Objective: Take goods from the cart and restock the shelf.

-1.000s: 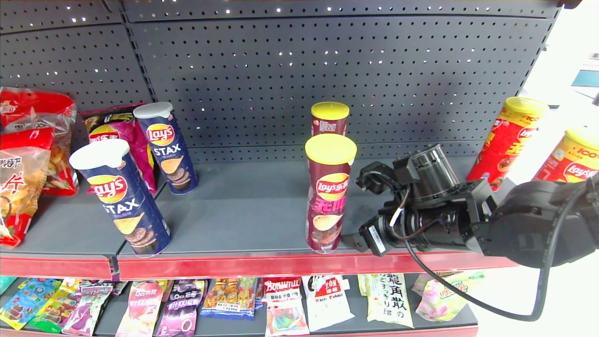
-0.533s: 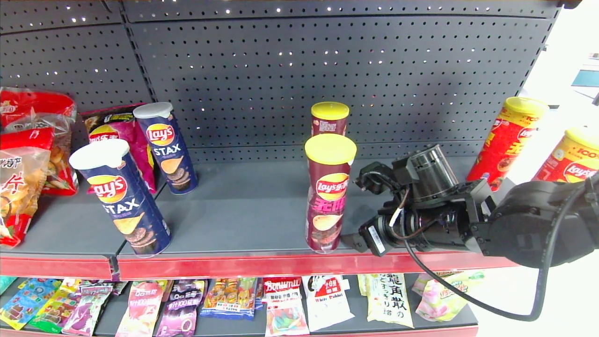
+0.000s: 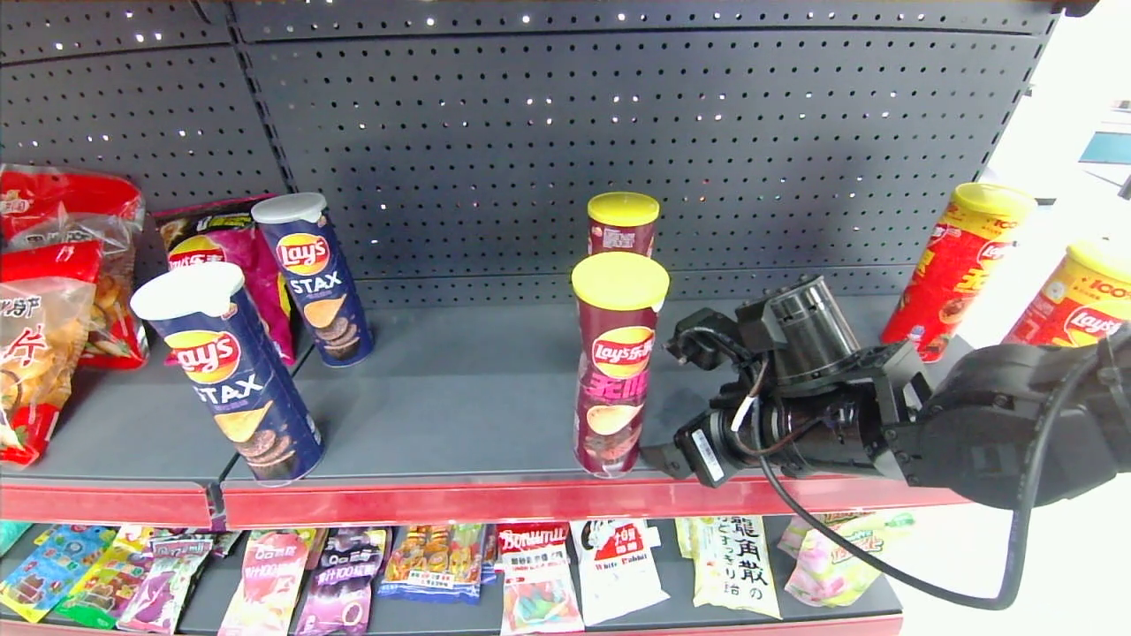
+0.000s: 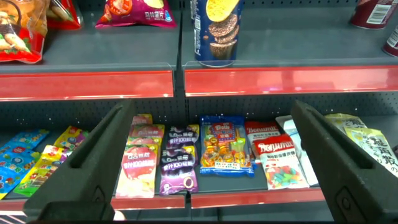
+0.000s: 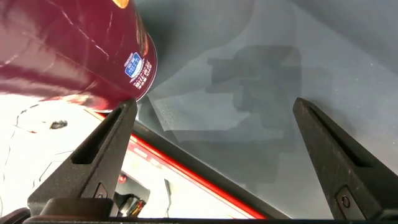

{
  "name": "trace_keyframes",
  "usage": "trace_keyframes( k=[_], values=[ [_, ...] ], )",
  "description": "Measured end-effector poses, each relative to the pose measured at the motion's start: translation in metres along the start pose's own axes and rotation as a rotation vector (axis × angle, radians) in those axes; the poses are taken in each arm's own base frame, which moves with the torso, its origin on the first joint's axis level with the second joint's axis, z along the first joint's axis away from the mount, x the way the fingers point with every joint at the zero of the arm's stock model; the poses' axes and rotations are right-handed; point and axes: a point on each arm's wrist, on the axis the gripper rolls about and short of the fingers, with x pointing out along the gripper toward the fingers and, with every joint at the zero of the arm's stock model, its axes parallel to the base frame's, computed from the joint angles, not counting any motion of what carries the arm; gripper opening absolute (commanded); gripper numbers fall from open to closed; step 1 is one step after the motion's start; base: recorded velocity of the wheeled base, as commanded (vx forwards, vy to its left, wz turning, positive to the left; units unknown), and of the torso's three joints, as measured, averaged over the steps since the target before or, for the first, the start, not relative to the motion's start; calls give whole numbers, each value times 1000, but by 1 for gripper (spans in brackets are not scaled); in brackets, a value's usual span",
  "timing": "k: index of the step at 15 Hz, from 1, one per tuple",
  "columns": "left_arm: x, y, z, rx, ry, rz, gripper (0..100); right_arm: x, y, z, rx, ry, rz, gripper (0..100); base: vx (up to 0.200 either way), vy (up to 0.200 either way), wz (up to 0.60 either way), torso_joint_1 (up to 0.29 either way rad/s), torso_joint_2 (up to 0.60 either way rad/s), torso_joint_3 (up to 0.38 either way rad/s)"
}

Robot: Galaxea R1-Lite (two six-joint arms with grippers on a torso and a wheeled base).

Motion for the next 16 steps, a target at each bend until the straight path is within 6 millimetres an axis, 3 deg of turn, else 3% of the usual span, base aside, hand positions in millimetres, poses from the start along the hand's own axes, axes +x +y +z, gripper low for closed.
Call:
trace_keyframes(
  k=[5, 9, 16],
  values=[
    [0, 0, 0, 0, 0, 0, 100, -13, -8, -11, 14, 11, -17, 100, 0, 0, 0, 0, 0, 0],
    [0, 0, 0, 0, 0, 0, 100, -58, -15, -24, 26, -52, -27, 100, 0, 0, 0, 0, 0, 0],
    [0, 0, 0, 0, 0, 0, 100, -162, -26, -115, 52, -220, -58, 100, 0, 0, 0, 0, 0, 0]
  ],
)
